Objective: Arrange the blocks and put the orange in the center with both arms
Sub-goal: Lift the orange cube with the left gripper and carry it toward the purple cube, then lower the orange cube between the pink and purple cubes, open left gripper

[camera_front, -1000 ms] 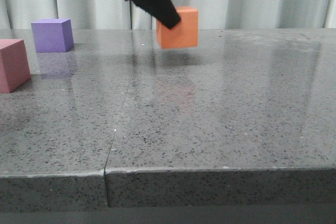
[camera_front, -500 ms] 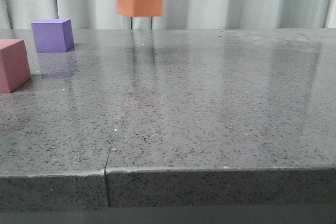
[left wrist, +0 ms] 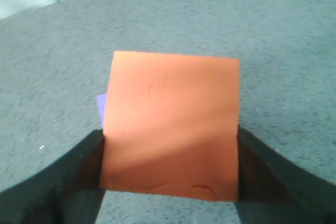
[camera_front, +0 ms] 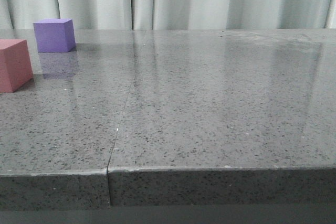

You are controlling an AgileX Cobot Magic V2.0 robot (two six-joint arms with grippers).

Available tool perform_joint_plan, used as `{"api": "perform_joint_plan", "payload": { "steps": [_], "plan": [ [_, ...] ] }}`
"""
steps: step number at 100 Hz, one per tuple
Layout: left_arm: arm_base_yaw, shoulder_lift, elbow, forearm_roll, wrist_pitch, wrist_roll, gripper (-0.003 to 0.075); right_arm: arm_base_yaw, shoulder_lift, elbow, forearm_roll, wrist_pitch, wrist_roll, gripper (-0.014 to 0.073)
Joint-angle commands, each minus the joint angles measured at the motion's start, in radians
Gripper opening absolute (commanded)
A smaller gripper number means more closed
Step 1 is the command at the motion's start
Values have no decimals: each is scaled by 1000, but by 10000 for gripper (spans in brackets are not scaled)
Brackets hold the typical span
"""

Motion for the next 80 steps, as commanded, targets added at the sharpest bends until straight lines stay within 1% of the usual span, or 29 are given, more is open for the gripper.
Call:
{"api": "perform_joint_plan", "payload": {
  "steps": [1,23,42,51,67,80],
  "plan": [
    [29,-61,-30,13,-32,-34,365,3,5,-25,-3,-73,-11,-69],
    [66,-61,-30,15,-16,-58,365,3,5,-25,-3,-73,-11,-69],
    [66,-64,12,17,-13,-74,365,3,5,-25,-3,-73,-11,-69],
    [66,-81,78,17,-42,-94,365,3,5,-25,-3,-73,-11,-69],
    [66,-136,245,17,-173,-145,365,3,5,-25,-3,-73,-11,-69],
    [66,-155,345,17,-228,-182,365,3,5,-25,-3,-73,-11,-69]
  ]
}}
